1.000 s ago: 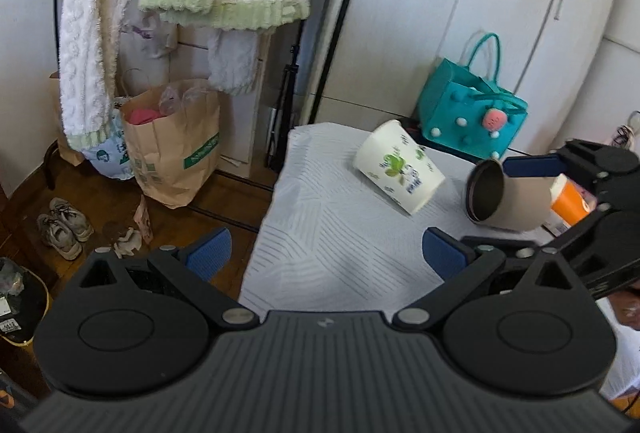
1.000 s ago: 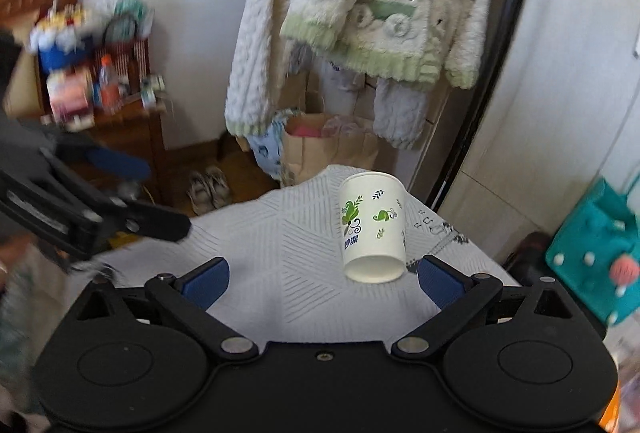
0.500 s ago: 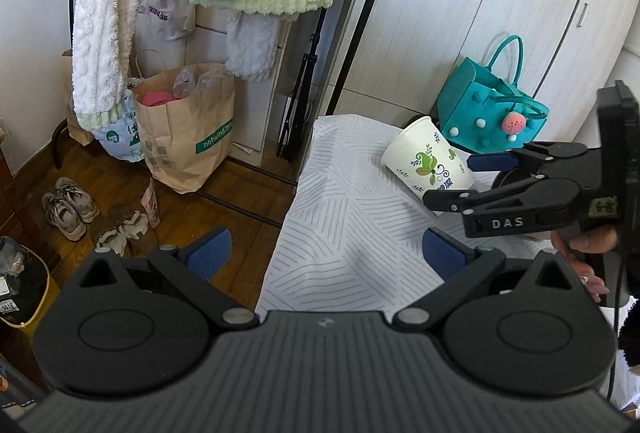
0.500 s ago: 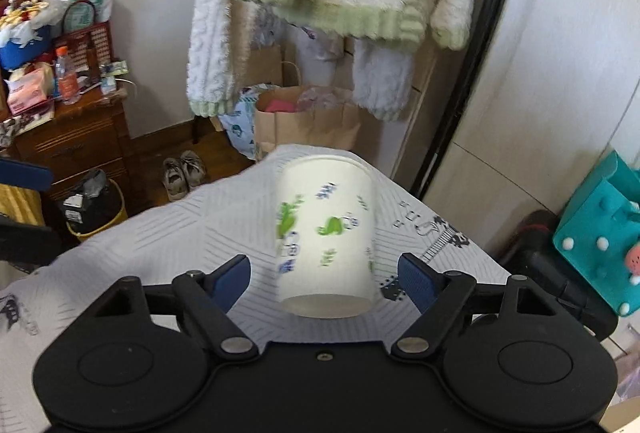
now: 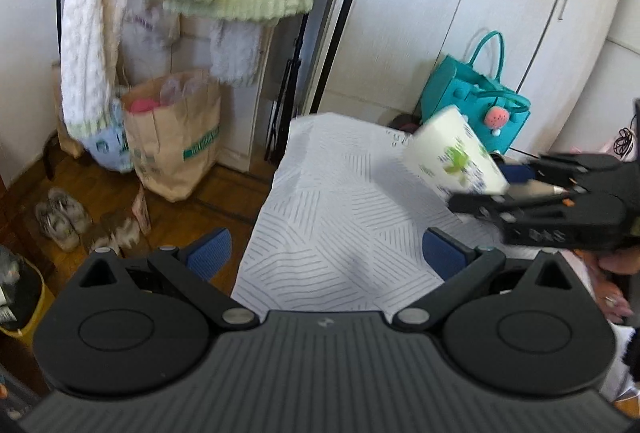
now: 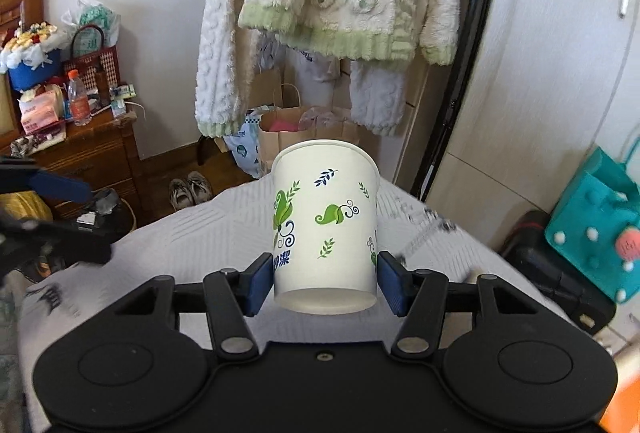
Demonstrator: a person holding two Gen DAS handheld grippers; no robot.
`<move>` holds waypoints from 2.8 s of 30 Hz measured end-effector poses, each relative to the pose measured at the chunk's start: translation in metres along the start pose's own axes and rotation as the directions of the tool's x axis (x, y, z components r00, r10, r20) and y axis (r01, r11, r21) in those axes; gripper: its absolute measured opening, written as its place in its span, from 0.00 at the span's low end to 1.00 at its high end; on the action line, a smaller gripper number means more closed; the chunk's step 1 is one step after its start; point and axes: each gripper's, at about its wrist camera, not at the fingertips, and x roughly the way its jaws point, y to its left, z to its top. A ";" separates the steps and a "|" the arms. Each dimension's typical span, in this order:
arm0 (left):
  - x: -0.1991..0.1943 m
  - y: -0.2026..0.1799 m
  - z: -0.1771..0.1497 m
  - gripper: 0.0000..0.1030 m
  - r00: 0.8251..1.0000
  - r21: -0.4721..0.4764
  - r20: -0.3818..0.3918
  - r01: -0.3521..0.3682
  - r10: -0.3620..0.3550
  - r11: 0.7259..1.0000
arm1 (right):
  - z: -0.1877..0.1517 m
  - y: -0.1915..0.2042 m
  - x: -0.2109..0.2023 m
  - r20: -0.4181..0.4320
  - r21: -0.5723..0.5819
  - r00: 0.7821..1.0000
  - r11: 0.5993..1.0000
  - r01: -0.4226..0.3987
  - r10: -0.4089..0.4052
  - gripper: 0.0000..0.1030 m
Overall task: Flip cup upright
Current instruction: 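Lift the white cup with the right gripper while the left gripper approaches it, then grasp the cup with the left gripper, rotate it upright, set it down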
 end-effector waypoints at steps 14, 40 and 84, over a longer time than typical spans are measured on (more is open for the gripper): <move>-0.023 -0.048 -0.028 1.00 0.976 0.046 -0.111 0.193 -0.187 0.980 | -0.089 0.021 -0.093 -0.048 0.094 0.999 0.995 0.025 -0.021 0.60; 0.032 -0.120 -0.047 0.90 0.871 -0.164 -0.273 0.376 -0.408 0.912 | -0.102 -0.004 -0.111 -0.065 0.145 0.987 0.980 -0.134 0.144 0.86; 0.022 -0.180 -0.057 0.46 0.931 0.312 0.011 0.343 -0.364 0.886 | -0.130 -0.015 -0.084 0.207 -0.007 0.977 0.998 0.061 -0.059 0.63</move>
